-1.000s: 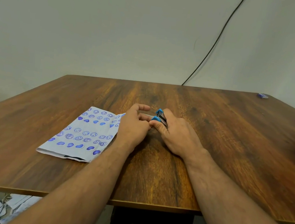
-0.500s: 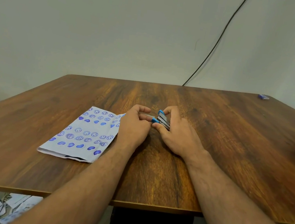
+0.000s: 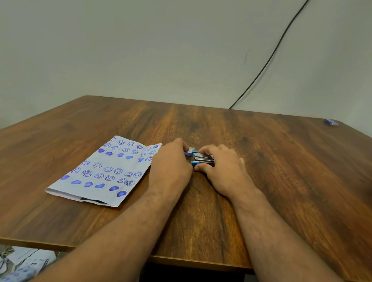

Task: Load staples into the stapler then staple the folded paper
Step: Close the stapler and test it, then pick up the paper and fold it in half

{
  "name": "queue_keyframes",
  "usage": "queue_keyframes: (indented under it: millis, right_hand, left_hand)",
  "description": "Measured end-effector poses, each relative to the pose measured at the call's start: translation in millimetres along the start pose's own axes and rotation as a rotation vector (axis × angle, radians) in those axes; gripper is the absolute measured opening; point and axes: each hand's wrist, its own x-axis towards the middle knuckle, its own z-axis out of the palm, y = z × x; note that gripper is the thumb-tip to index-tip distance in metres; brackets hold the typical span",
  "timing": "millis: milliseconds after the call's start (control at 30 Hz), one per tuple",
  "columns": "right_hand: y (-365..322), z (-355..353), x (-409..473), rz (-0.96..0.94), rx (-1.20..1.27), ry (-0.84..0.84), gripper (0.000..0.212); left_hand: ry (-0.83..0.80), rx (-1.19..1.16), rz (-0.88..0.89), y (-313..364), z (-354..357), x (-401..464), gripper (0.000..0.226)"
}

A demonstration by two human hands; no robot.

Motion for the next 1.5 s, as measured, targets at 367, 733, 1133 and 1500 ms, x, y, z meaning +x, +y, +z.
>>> queue_keyframes:
  millis: [367, 733, 1133, 1500]
  right_hand:
    - [-5.2, -0.5, 0.4, 0.046, -0.071, -0.056, 0.039]
    - [-10.5, -6.3, -10.9, -0.120, -0.074, 0.107, 0.029]
    - [-76.4, 8.7, -0.7, -0.241, -0.008, -0.025, 0.026]
    - [-123.4, 46.8, 8.2, 0.095, 0.349, -0.141, 0.062]
  left_hand:
    - [-0.003, -0.011, -0.024, -1.1, -0.6, 0.1, 0.020]
    - [0.019, 0.006, 0.072, 6.5, -8.2, -5.7, 0.026]
    - [0.026, 0.043, 0.072, -23.9, -71.3, -4.5, 0.037]
    - [-0.318, 0.404, -0.384, -76.3, -96.7, 26.3, 0.071]
